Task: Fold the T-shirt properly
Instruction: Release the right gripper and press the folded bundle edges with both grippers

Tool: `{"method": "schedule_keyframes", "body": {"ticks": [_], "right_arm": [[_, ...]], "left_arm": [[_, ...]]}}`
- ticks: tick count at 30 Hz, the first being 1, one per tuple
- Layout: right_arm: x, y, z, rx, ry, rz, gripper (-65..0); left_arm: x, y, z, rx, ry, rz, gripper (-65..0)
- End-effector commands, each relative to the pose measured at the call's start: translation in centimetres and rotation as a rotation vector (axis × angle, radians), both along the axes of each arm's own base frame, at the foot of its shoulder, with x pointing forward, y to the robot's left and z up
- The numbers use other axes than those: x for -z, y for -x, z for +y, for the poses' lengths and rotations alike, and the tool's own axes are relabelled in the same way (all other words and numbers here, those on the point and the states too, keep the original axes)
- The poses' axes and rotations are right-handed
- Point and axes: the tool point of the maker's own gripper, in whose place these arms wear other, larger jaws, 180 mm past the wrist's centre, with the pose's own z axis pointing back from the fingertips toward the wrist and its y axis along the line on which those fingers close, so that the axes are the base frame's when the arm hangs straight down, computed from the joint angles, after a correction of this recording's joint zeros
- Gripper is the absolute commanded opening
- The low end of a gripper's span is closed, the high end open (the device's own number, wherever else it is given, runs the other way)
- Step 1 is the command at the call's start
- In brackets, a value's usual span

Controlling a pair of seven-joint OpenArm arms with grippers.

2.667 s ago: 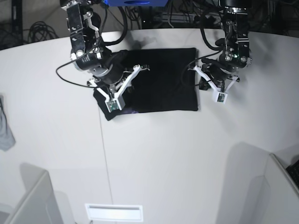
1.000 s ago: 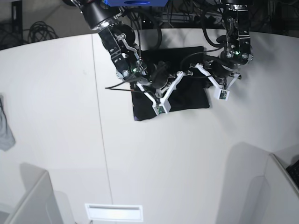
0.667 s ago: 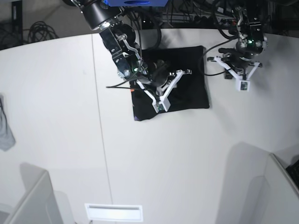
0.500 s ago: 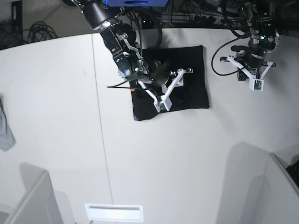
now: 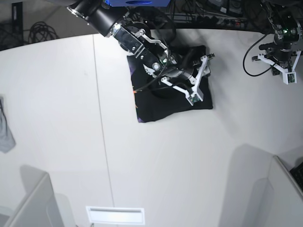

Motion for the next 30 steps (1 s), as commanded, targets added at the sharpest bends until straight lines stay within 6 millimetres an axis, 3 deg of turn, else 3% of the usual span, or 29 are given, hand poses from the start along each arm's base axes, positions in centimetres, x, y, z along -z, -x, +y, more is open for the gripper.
{"method": "schedule_keyframes", "body": {"ticks": [1,5,9,11,13,17,20,22,27,30], "right_arm": [[-1.8,-1.0,1.1,-0.008,-0.034,-0.052,-33.0],[-2.4,0.2,2.4,-0.086,-0.025,-0.078,-32.9],[-3.7,3.4,4.7,-0.261,-0.002,-0.115,-32.9],[-5.9,5.0,5.6,-0.335,-0.036,-0.159,-32.9],[-9.2,5.4,5.9,-0.349,-0.106,-0.203,-33.2],[-13.0,1.9,2.7,-0.229,-0.180,-0.271,-33.8],[-12.0,-1.8,-1.3,-0.071,-0.152,-0.261,-34.1],[-10.7,-3.3,-3.9,0.028,-0.130,-0.228,-38.9],[-8.1,-4.7,-9.0,0.198,-0.104,-0.223,-65.0],[-6.5,-4.8,-12.2,0.301,-0.090,-0.245,-65.0]], "left_arm": [[-1.1,-0.5,0.4,0.010,-0.028,-0.029,-65.0],[-0.9,-0.4,0.4,0.011,-0.024,-0.025,-65.0],[0.0,-0.1,0.8,-0.009,-0.008,-0.007,-65.0],[0.7,0.2,1.0,-0.020,0.001,0.010,-65.0],[1.0,0.4,1.4,-0.023,-0.001,0.023,-65.0],[1.1,0.3,0.9,-0.023,0.045,0.003,-65.0],[0.8,0.0,-0.2,-0.003,0.131,-0.035,-65.0],[0.9,0.2,-1.8,0.046,0.208,-0.051,-65.0],[0.3,-0.2,-5.4,0.158,0.348,-0.108,-65.0],[-0.7,-0.7,-8.5,0.224,0.423,-0.143,-65.0]]}}
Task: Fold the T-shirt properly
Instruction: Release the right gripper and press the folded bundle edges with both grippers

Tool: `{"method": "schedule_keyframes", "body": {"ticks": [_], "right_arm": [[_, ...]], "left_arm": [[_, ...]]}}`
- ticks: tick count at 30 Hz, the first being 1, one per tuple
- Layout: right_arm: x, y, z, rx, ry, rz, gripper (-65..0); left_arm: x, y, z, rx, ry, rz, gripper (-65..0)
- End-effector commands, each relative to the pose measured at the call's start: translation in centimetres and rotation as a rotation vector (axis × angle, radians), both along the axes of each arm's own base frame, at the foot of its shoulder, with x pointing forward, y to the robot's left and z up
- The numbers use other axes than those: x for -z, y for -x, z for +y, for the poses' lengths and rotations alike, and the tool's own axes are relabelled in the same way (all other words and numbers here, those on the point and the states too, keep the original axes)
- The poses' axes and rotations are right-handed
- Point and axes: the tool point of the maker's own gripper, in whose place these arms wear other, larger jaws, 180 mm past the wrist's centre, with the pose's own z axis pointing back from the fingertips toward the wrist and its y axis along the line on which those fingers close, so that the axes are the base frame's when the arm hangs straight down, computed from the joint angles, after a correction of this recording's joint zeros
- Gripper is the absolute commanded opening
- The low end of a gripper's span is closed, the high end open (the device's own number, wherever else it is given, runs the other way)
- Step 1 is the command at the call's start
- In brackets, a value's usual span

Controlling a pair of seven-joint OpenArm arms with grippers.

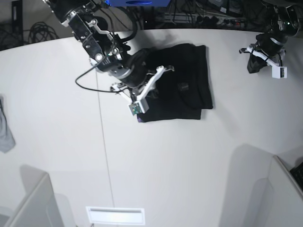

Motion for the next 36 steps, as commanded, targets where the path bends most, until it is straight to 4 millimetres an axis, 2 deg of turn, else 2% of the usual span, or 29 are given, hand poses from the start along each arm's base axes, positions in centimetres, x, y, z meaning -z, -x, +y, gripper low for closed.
{"method": "schedule_keyframes", "body": {"ticks": [1,3,5,6,9,11,13,15,19,22,30,33,35,36], "right_arm": [[-0.9,-0.8,-0.8,0.046,-0.025,-0.052,-65.0],[-0.1,-0.7,-2.7,0.115,-0.024,-0.049,-65.0],[0.6,-0.5,-4.4,0.148,0.002,-0.042,-65.0],[0.8,-0.4,-4.9,0.155,0.010,-0.037,-65.0],[1.6,0.1,-6.0,0.153,0.044,-0.025,-65.0],[1.9,0.4,-6.4,0.150,0.057,-0.020,-65.0],[2.2,0.8,-6.7,0.150,0.066,-0.010,-65.0],[2.5,1.0,-7.3,0.168,0.071,0.000,-65.0],[2.8,1.1,-8.4,0.211,0.071,0.016,-65.0],[2.9,1.2,-8.6,0.208,0.078,0.017,-65.0],[3.6,2.2,-8.8,0.208,0.087,0.043,-65.0],[3.5,2.0,-10.4,0.259,0.094,0.044,-65.0],[3.3,1.7,-12.1,0.320,0.097,0.032,-65.0],[3.2,1.6,-13.0,0.349,0.102,0.017,-65.0]], "left_arm": [[-1.3,-0.7,-1.5,0.042,0.032,-0.051,-65.0],[-2.2,-1.2,-3.4,0.066,0.119,-0.088,-65.0],[-3.1,-1.7,-4.4,0.063,0.208,-0.128,-65.0],[-3.6,-1.9,-4.8,0.061,0.244,-0.145,-58.9],[-4.8,-2.3,-5.5,0.050,0.337,-0.190,-33.1],[-5.2,-2.5,-5.9,0.048,0.378,-0.203,-18.8],[-4.9,-3.0,-7.1,0.071,0.400,-0.202,-8.1],[-3.6,-3.2,-7.9,0.080,0.407,-0.173,-3.5],[-0.1,-3.7,-9.7,0.064,0.471,-0.100,-3.3],[1.9,-4.0,-10.4,0.056,0.498,-0.055,-3.3],[6.1,-4.5,-12.0,0.027,0.416,0.049,-3.3],[6.9,-4.4,-12.2,0.019,0.381,0.075,-3.8],[7.4,-4.3,-12.6,0.048,0.350,0.094,-9.4],[7.7,-4.1,-13.0,0.067,0.336,0.108,-15.3]]}}
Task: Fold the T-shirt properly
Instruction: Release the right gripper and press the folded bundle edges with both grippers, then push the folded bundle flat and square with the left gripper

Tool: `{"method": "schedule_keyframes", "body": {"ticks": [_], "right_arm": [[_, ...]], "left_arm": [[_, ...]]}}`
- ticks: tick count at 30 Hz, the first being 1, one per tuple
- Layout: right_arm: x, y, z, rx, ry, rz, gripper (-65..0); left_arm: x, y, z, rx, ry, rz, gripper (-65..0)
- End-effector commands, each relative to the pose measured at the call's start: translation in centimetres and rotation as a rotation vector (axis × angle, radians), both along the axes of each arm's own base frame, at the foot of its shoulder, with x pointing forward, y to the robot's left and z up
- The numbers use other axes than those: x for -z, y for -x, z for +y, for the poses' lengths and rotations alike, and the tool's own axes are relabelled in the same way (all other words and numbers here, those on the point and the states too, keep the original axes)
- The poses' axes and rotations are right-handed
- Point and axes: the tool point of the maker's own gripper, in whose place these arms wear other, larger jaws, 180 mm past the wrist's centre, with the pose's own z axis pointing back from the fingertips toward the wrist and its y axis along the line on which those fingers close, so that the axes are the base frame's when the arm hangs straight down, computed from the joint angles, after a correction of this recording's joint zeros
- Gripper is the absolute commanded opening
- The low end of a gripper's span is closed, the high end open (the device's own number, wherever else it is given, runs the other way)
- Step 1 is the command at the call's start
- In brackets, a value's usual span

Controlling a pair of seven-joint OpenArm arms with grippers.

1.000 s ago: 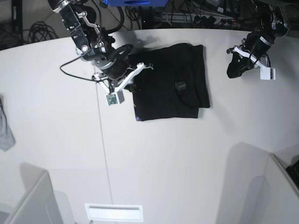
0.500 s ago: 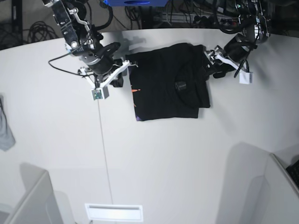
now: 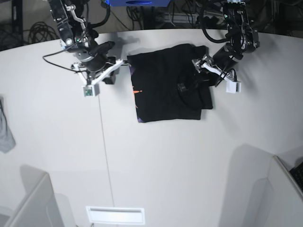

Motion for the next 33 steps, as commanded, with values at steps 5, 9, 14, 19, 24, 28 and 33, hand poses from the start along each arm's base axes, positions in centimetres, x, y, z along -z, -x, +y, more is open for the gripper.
{"method": "schedule_keyframes", "body": {"ticks": [5,9,14,19,24,28,33], "right_arm": [[-1.3,-0.6,-3.0,0.089,0.025,-0.082,-65.0],[-1.1,-0.3,-4.4,0.125,0.040,-0.076,-65.0],[-0.7,0.5,-6.4,0.201,0.050,-0.057,-65.0],[-0.1,2.4,-9.6,0.389,0.038,-0.024,-65.0],[0.3,3.8,-11.9,0.503,0.043,-0.002,-65.0],[0.4,4.4,-12.9,0.528,0.057,0.006,-65.0],[0.6,5.0,-13.7,0.564,0.065,0.014,-65.0]], "left_arm": [[2.9,2.2,-1.3,0.070,-0.116,0.146,-49.2],[3.7,1.7,-1.9,0.134,-0.224,0.169,-65.0],[4.2,1.7,-2.4,0.344,-0.391,0.225,-65.0],[4.1,0.9,-1.6,0.538,-0.586,0.223,-65.0],[3.5,-1.0,-2.3,0.751,-0.785,0.131,-65.0],[3.5,-1.3,-4.3,0.967,-0.944,0.025,-65.0],[2.9,-2.2,-7.5,1.105,-0.994,-0.159,-65.0]]}}
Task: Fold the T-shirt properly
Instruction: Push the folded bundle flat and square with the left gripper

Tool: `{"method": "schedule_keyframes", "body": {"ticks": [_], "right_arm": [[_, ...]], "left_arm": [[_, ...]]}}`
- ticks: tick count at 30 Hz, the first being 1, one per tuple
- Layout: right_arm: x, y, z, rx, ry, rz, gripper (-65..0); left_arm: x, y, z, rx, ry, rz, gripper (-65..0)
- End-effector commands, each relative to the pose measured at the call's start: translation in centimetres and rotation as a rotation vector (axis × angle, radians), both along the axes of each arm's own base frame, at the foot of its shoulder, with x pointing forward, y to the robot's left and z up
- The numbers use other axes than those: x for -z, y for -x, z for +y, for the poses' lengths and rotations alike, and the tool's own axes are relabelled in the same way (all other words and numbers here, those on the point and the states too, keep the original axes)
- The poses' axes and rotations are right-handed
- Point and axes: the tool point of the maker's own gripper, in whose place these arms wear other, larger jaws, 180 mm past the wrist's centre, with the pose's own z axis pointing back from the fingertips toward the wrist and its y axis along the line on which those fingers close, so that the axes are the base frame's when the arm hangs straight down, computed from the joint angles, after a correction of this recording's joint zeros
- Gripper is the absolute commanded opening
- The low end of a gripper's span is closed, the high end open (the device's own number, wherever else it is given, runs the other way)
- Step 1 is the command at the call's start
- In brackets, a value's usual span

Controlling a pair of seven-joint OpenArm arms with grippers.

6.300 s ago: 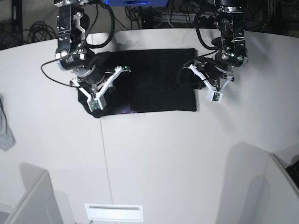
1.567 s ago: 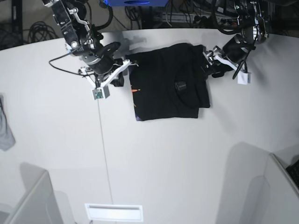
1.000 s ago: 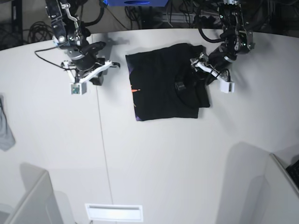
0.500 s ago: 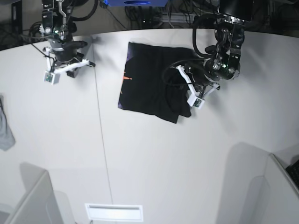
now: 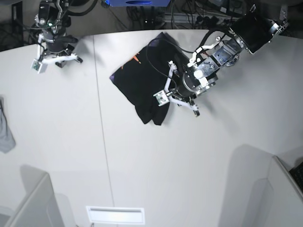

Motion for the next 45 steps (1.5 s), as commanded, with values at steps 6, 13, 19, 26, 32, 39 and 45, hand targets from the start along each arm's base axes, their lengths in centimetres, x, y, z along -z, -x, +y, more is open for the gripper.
{"method": "schedule_keyframes", "body": {"ticks": [6,13,19,26,32,39,45], "right_arm": [[-0.7,-0.3,-1.2,0.014,0.035,-0.028,-65.0],[-0.2,0.0,-0.6,0.027,0.012,-0.019,-65.0],[-0.2,-0.1,-0.4,0.032,0.005,-0.022,-65.0],[-0.3,-0.2,-0.4,0.033,0.005,-0.025,-65.0],[-0.3,-0.2,-0.4,0.033,0.005,-0.025,-65.0],[-0.4,-0.6,-0.4,0.033,0.005,-0.035,-65.0],[-0.5,-0.8,-0.2,0.029,0.001,-0.039,-65.0]], "left_arm": [[1.5,1.2,-1.5,0.301,-0.119,-0.024,-65.0],[2.3,1.7,-3.6,0.503,-0.099,-0.056,-65.0],[3.0,2.0,-4.9,0.594,-0.080,-0.049,-65.0],[2.6,1.8,-6.3,0.616,-0.064,-0.057,-65.0],[2.7,2.1,-6.6,0.660,-0.082,-0.059,-65.0],[2.5,1.7,-6.7,0.654,-0.086,-0.067,-65.0],[2.5,1.5,-6.5,0.654,-0.096,-0.072,-65.0]]}}
